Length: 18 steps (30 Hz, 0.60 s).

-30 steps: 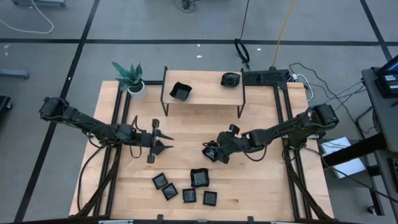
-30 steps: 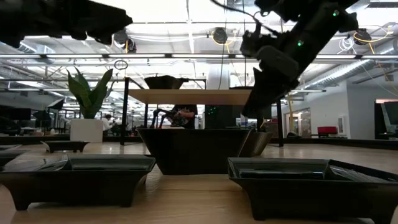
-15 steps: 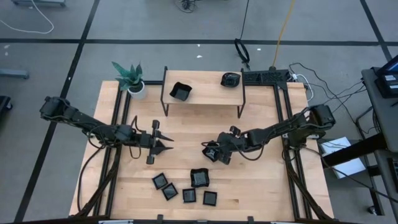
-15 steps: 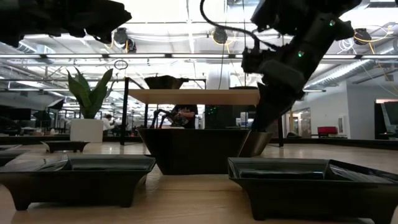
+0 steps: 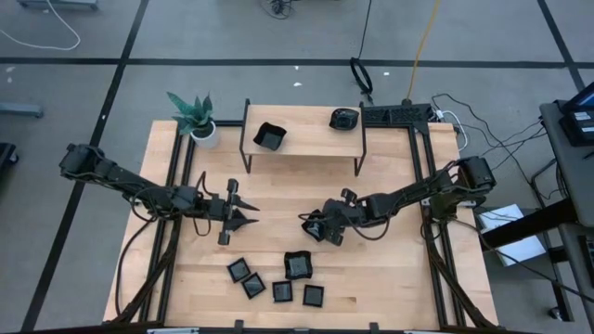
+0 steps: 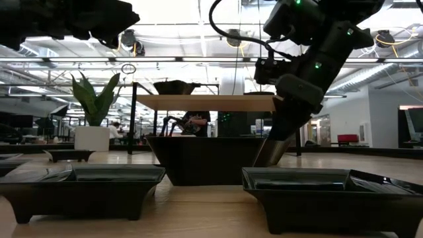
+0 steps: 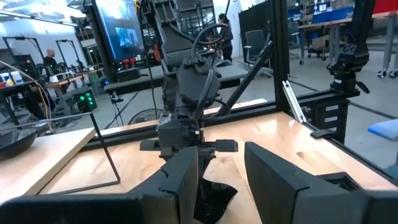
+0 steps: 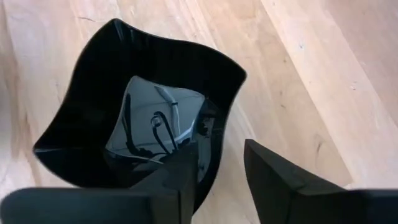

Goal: Pick & Place Mini shaped plates
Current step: Stack the black distorted square plate on top of the other black distorted square plates on the shelf

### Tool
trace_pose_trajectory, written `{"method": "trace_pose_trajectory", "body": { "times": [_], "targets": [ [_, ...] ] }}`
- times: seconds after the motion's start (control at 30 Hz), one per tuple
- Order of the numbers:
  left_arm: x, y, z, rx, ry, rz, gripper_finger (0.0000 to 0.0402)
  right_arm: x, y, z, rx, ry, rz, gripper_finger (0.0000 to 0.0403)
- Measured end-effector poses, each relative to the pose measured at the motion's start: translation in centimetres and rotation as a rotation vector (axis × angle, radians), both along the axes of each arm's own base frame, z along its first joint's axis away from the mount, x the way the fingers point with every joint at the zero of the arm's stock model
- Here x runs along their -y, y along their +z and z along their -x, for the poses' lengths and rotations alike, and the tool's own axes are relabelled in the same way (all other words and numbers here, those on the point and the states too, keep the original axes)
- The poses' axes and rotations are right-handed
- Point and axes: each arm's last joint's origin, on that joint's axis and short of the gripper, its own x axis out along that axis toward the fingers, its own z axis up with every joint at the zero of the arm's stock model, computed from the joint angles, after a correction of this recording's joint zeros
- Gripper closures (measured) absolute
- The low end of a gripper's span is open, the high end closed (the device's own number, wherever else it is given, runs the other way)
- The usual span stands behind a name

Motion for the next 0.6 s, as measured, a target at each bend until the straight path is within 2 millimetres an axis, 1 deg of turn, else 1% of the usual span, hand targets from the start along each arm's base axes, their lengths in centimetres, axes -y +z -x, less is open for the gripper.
{"method": "trace_pose_trajectory", "body": {
  "times": [0.4,0.47,0.6],
  "targets": [
    [0.0,0.0,0.0,0.0,0.0,0.0,0.0268,0.06,0.03,-0.02,-0.003,0.024,0.017,0.0391],
    [0.0,0.0,0.0,0.0,0.0,0.0,0.0268,0.04,0.06,-0.03,-0.004,0.036,0.022,0.0399],
    [0.0,0.0,0.0,0.0,0.0,0.001,0.0268,0.01,0.24,0.0,-0.003,0.061,0.022,0.04]
  ]
}}
